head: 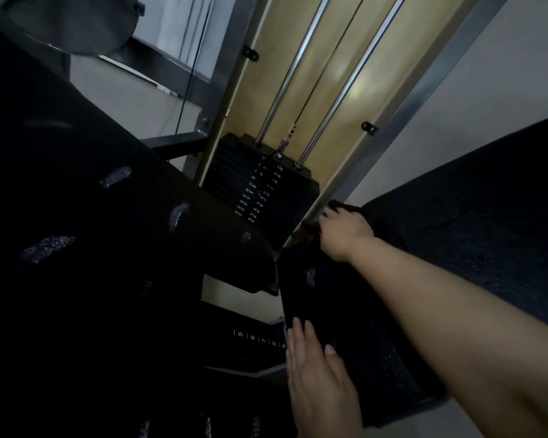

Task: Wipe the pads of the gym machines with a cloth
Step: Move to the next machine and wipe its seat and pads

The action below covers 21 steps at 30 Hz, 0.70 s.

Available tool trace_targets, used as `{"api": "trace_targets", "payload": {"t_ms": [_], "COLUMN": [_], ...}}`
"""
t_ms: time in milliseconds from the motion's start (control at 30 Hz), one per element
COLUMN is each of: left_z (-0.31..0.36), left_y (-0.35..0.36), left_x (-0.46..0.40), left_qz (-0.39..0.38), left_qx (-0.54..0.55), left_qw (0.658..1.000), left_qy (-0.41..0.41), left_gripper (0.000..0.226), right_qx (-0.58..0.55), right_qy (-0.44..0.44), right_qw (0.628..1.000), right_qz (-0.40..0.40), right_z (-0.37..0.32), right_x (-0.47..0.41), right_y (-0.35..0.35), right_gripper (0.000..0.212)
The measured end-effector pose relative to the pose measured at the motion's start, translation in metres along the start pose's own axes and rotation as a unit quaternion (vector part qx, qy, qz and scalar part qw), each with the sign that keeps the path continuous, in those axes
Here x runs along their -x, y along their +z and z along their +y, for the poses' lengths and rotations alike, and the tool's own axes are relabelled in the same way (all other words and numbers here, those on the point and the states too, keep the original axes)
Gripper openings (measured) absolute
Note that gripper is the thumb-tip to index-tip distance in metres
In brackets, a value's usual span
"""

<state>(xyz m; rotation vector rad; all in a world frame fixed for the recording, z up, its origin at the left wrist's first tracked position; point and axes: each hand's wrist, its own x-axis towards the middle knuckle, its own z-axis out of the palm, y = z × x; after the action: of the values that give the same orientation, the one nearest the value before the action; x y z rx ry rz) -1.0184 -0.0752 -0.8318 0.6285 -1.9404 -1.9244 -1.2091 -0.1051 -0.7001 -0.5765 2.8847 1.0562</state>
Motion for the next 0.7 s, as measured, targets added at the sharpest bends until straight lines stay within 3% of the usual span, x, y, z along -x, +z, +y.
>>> {"api": "trace_targets", "payload": {"t_ms": [133,267,333,433,533,567,633,700], "left_z": [0.003,0.017,0.028,0.046,0.059,0.061,0.060,0.050], "left_y": [-0.006,-0.017,-0.022,-0.028,-0.022,-0.018,-0.013,-0.016], "left_x": [-0.002,-0.011,-0.016,-0.025,-0.022,-0.020,-0.012,0.001], "left_qz": [-0.026,0.011,0.050,0.057,-0.106,-0.147,-0.190,-0.173], "left_qx": [0.033,0.120,0.152,0.190,0.240,0.206,0.039,-0.089], "left_qw": [0.999,0.989,0.985,0.979,0.964,0.967,0.977,0.972], "left_qy": [-0.020,-0.083,-0.059,0.036,0.033,0.031,0.085,0.134], "left_gripper": [0.048,0.041,0.039,0.042,0.039,0.047,0.059,0.047], "right_qx": [0.023,0.020,-0.015,-0.199,-0.425,-0.434,-0.396,-0.328], "right_qy": [-0.060,-0.105,-0.112,-0.123,-0.077,-0.053,-0.028,-0.041], "right_qw": [0.998,0.994,0.994,0.972,0.890,0.873,0.868,0.888], "right_qz": [0.015,0.014,0.006,0.031,0.148,0.215,0.300,0.320], "right_z": [-0.006,-0.021,-0.025,-0.015,-0.001,0.002,0.001,-0.001], "right_x": [0.029,0.111,0.143,0.165,0.181,0.187,0.197,0.199], "right_y": [0.006,0.018,0.020,0.013,0.007,0.009,0.017,0.024], "right_gripper": [0.052,0.060,0.061,0.059,0.044,0.042,0.044,0.045]}}
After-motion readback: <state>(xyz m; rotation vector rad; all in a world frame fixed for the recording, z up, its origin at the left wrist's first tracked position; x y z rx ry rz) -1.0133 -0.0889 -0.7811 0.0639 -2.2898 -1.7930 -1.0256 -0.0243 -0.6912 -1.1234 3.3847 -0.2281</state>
